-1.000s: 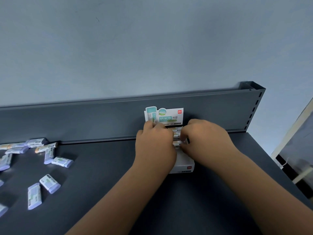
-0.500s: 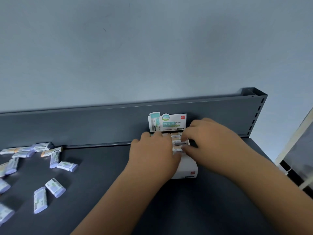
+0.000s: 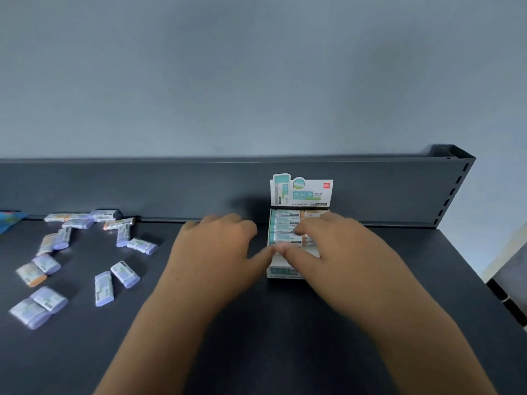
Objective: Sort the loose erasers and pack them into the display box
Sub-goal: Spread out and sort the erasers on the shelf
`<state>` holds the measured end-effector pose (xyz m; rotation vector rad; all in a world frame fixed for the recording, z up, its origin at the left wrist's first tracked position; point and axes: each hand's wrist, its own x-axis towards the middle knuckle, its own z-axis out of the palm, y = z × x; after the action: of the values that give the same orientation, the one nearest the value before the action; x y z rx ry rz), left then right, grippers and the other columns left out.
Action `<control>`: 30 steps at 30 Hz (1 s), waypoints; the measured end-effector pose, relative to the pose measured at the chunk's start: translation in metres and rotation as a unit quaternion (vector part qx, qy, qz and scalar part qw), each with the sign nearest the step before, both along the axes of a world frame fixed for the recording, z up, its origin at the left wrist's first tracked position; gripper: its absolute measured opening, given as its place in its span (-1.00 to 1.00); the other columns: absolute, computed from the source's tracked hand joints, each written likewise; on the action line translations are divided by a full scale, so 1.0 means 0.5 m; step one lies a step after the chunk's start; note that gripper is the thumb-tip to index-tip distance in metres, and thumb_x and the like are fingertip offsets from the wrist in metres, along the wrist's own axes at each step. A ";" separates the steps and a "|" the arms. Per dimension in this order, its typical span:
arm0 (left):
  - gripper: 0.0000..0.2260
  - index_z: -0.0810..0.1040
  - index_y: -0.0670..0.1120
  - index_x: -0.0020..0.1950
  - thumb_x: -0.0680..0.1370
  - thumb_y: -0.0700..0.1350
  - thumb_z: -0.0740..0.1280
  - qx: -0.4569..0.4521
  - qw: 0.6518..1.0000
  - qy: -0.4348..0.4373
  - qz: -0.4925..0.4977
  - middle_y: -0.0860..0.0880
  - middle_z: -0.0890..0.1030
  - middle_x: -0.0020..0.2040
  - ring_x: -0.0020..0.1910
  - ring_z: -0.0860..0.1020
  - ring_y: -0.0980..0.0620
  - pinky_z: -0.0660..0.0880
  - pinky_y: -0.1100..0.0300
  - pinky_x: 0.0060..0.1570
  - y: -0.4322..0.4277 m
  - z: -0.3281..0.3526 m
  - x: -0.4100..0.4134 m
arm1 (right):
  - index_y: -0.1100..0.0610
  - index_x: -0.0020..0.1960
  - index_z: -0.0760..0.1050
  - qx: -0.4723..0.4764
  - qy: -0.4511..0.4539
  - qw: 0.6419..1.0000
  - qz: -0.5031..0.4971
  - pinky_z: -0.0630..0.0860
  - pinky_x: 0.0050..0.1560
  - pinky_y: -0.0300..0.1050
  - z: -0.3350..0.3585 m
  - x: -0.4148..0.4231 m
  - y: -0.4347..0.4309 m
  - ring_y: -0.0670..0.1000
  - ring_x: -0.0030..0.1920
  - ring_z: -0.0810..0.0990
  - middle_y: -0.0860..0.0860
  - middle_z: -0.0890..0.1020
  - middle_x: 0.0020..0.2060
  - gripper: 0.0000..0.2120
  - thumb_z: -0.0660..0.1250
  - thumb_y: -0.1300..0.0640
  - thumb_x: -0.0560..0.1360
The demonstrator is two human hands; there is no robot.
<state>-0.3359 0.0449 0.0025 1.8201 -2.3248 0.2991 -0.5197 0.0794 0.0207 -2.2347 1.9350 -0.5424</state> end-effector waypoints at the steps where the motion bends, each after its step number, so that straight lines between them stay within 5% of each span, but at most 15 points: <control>1: -0.39 0.58 0.10 0.02 0.48 0.45 -0.10 0.000 1.000 0.003 0.011 0.10 0.61 -0.05 0.02 0.55 0.04 0.48 0.07 0.00 0.008 -0.005 0.008 | -0.11 0.18 0.52 0.004 0.003 1.000 0.004 0.53 0.10 0.03 -0.002 0.008 0.004 -0.03 0.15 0.51 -0.14 0.55 0.09 -0.49 0.02 -0.40 0.54; 6: -0.29 0.60 0.07 0.00 0.43 0.44 -0.21 0.003 0.998 0.032 0.052 0.08 0.60 -0.05 0.04 0.54 0.01 0.49 0.02 0.03 0.037 -0.036 0.054 | -0.09 0.06 0.50 0.043 0.021 0.998 0.034 0.53 0.06 0.04 -0.005 0.054 0.010 -0.02 0.05 0.53 -0.13 0.55 -0.01 -0.48 -0.05 -0.42 0.54; 12: -0.29 0.60 0.10 0.03 0.38 0.51 -0.14 0.012 0.997 0.046 0.066 0.13 0.60 -0.01 0.07 0.52 0.06 0.49 0.04 0.03 0.042 -0.040 0.164 | -0.11 0.26 0.49 0.049 -0.001 0.998 0.042 0.51 0.15 0.05 -0.010 0.150 0.002 -0.02 0.15 0.51 -0.14 0.55 0.10 -0.48 0.04 -0.41 0.55; 22: -0.31 0.59 0.12 0.07 0.39 0.53 -0.09 0.024 0.998 0.040 0.036 0.16 0.59 0.06 0.16 0.50 0.07 0.51 0.05 0.02 0.007 -0.046 0.449 | -0.17 0.27 0.47 0.066 -0.060 0.996 0.026 0.49 0.15 -0.04 -0.046 0.417 -0.014 -0.12 0.16 0.47 -0.21 0.54 0.07 -0.47 -0.01 -0.43 0.52; 30: -0.32 0.57 0.16 0.18 0.37 0.51 -0.07 0.056 0.995 0.069 0.038 0.19 0.56 0.14 0.22 0.47 0.10 0.50 0.08 0.11 -0.007 -0.053 0.604 | -0.19 0.33 0.46 0.074 -0.078 0.994 0.024 0.48 0.20 -0.09 -0.061 0.536 -0.030 -0.15 0.19 0.47 -0.24 0.52 0.14 -0.58 0.17 -0.33 0.56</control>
<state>-0.0341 0.0414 -0.0241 1.9175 -2.2236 0.0516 -0.2517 0.0646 -0.0099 -2.0761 1.7799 -0.5298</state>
